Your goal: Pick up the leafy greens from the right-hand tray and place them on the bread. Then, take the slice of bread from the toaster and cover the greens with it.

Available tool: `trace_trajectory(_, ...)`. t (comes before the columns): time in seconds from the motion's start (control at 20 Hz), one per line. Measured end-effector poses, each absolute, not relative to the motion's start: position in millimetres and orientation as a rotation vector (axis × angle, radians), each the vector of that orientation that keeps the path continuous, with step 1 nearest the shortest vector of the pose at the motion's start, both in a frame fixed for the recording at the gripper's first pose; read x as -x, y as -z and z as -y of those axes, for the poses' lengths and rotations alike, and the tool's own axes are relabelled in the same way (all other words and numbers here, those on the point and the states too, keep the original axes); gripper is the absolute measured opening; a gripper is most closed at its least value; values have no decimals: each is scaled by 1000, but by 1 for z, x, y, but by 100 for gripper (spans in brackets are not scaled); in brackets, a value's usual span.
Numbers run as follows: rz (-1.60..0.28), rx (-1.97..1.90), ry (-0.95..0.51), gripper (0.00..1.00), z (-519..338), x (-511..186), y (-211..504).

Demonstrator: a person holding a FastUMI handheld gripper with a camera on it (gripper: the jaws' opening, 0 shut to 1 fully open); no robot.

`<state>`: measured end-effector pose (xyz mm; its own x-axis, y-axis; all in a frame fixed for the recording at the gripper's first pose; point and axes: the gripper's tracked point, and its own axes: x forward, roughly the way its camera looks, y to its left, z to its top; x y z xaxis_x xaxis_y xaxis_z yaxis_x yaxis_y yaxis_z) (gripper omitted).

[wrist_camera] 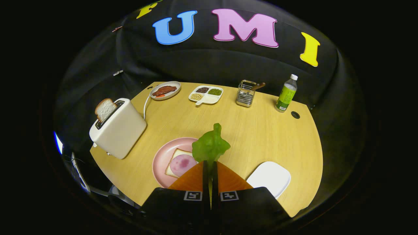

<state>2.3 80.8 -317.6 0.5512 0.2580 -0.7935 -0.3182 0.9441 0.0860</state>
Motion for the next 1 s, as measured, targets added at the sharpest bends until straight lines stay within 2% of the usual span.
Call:
trace_trajectory(0.45,-1015,85,-377,5,-137,9,368)
trace_trajectory(0.55,-1038,97,-375,8,-139,12,379)
trace_trajectory(1.0,-1086,173,-355,36,-140,14,410)
